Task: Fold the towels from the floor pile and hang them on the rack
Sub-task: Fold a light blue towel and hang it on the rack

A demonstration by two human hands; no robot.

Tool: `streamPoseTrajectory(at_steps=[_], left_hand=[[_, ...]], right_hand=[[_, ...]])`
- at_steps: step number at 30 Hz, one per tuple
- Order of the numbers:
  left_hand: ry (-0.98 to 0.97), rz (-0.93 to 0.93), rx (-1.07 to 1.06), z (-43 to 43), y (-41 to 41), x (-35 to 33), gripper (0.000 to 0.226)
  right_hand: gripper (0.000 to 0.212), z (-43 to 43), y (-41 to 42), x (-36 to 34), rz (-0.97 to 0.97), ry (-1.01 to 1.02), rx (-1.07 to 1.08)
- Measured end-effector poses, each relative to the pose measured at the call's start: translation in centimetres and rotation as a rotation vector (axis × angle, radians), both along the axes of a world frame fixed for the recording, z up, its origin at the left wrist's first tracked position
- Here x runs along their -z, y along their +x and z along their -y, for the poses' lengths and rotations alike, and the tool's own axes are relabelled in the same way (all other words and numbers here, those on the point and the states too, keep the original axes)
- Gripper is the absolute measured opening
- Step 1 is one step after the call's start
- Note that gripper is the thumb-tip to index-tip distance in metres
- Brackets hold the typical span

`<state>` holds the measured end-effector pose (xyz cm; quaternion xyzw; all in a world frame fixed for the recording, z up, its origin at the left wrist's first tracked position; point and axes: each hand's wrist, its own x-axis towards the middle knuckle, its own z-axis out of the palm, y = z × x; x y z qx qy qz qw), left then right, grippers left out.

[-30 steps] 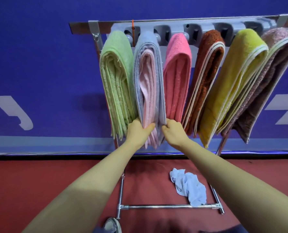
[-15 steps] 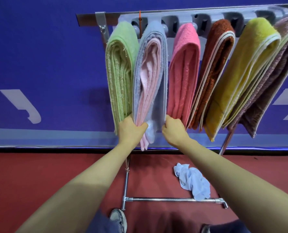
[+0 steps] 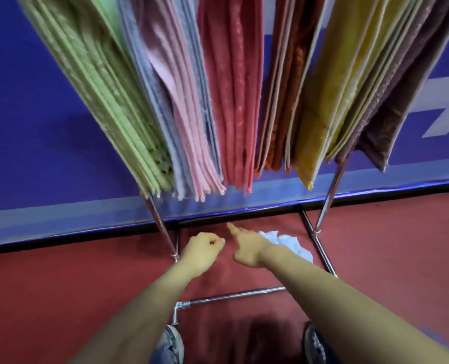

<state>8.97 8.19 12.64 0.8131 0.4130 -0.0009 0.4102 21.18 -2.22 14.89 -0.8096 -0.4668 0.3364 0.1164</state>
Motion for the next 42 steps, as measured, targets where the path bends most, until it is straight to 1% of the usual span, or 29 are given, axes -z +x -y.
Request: streamPoseTrajectory(at_steps=[3, 7, 11, 15, 18, 20, 22, 23, 24, 26, 29, 31, 34, 36, 40, 41, 42], left_hand=[[-0.034, -0.147, 0.14, 2.8, 1.0, 8.6, 0.015], [-0.111, -0.262, 0.262, 7.1, 3.1, 18.0, 0.017], [-0.076, -0.387, 0.426, 10.0, 7.4, 23.9, 0.014], [-0.056, -0.393, 0.456, 10.9, 13.3, 27.9, 0.012], [-0.074, -0.336, 0.419, 10.9, 17.5, 30.7, 0.011], [-0.05, -0.299, 0.416, 10.8, 19.6, 32.5, 0.02], [-0.031, -0.322, 0.439, 10.9, 20.9, 34.2, 0.034], [-0.013, -0.354, 0.462, 11.1, 21.3, 34.9, 0.037], [0.014, -0.383, 0.479, 11.3, 21.7, 35.6, 0.035], [0.06, -0.388, 0.456, 12.0, 22.1, 36.8, 0.025], [0.092, -0.354, 0.386, 12.9, 22.6, 37.0, 0.017], [0.119, -0.371, 0.408, 13.0, 22.6, 36.5, 0.012], [0.128, -0.391, 0.48, 12.4, 21.7, 35.3, 0.016], [0.07, -0.356, 0.465, 11.9, 20.6, 34.3, 0.012], [-0.136, -0.256, 0.365, 10.7, 17.9, 30.5, 0.011], [-0.182, -0.248, 0.359, 10.5, 17.2, 29.4, 0.017], [-0.231, -0.245, 0.341, 10.1, 16.4, 28.2, 0.018]], right_hand=[[0.066, 4.2, 1.6, 7.9, -0.063, -0.15, 0.108], [0.042, 11.0, 4.6, 16.9, -0.116, -0.314, 0.255], [0.039, 15.0, 8.0, 22.9, -0.163, -0.363, 0.423], [0.031, 14.9, 11.2, 28.5, -0.164, -0.286, 0.582], [0.026, 13.4, 13.0, 32.0, -0.208, -0.18, 0.718], [0.024, 12.2, 13.8, 33.6, -0.254, -0.12, 0.8], [0.023, 11.4, 14.2, 35.0, -0.305, -0.09, 0.846], [0.024, 11.2, 14.3, 35.6, -0.327, -0.081, 0.857], [0.026, 11.1, 14.3, 36.1, -0.35, -0.078, 0.866], [0.032, 10.9, 14.4, 36.8, -0.38, -0.076, 0.887], [0.034, 11.1, 14.4, 37.1, -0.387, -0.071, 0.908], [0.034, 11.3, 14.1, 36.9, -0.399, -0.071, 0.894], [0.035, 11.4, 13.2, 36.3, -0.414, -0.056, 0.852], [0.031, 11.6, 12.5, 35.5, -0.397, -0.029, 0.808], [0.024, 12.0, 10.7, 32.6, -0.359, 0.05, 0.72], [0.024, 12.1, 10.2, 31.6, -0.345, 0.062, 0.69], [0.024, 12.0, 9.7, 30.3, -0.326, 0.069, 0.641]])
